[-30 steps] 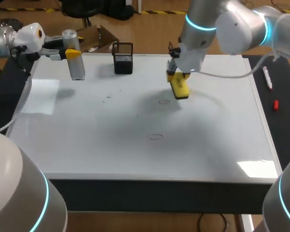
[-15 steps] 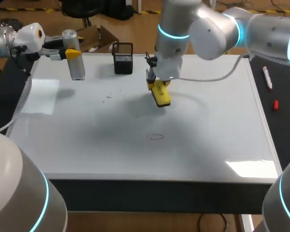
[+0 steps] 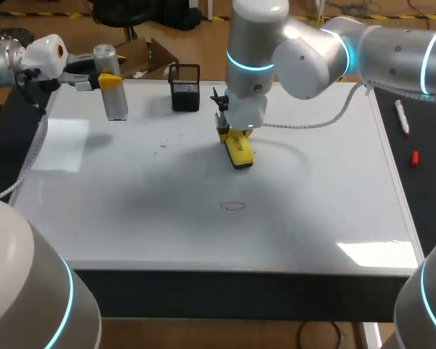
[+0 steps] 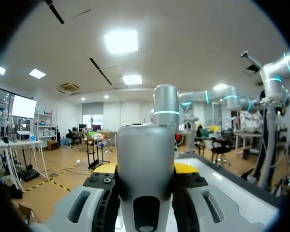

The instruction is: Pick up the inspection probe, press it on each red-marked spot on the whiteboard one by one, put down the probe, pick up the eraser, and wipe off all the red marks.

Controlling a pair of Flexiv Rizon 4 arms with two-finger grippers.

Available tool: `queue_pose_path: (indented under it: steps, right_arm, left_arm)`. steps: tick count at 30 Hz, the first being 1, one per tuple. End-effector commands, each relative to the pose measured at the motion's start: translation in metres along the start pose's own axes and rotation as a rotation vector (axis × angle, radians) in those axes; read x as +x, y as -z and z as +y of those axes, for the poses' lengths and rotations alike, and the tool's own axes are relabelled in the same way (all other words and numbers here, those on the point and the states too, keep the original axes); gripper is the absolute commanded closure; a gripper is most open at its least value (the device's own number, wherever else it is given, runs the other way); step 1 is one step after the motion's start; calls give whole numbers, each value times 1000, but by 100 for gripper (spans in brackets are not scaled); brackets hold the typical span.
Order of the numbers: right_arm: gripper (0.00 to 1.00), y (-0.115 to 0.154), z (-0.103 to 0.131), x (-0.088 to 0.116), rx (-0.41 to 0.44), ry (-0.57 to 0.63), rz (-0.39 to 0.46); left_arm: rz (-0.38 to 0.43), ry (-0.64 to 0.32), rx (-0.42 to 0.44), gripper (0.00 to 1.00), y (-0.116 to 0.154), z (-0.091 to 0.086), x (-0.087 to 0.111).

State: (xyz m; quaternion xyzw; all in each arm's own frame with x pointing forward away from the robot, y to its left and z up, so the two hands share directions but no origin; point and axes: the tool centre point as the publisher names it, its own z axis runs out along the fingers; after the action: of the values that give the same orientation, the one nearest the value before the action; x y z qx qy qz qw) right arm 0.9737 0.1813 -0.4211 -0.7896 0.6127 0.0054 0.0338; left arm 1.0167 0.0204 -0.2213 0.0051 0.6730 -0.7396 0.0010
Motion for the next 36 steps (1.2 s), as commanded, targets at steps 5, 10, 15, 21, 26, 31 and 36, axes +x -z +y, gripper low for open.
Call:
queue_pose_path:
  steps: [5, 10, 15, 21, 26, 31, 36]
  right_arm:
    - [100, -15, 5, 14, -18, -24, 13]
    - [100, -29, 8, 31, -47, -50, 40]
    - [100, -36, 8, 50, -62, -86, 58]
    - [100, -40, 7, 69, -63, -122, 71]
    - [100, -42, 6, 79, -65, -146, 79]
    - [100, -43, 6, 86, -65, -159, 86]
    - [100, -26, 5, 88, -55, -167, 91]
  left_arm:
    - [0, 0, 0, 100, 0, -1, 0]
    - [0, 0, 0, 100, 0, -1, 0]
    - [0, 0, 0, 100, 0, -1, 0]
    - [0, 0, 0, 100, 0, -1, 0]
    - [0, 0, 0, 100, 0, -1, 0]
    - [0, 0, 0, 100, 0, -1, 0]
    - [0, 0, 0, 100, 0, -1, 0]
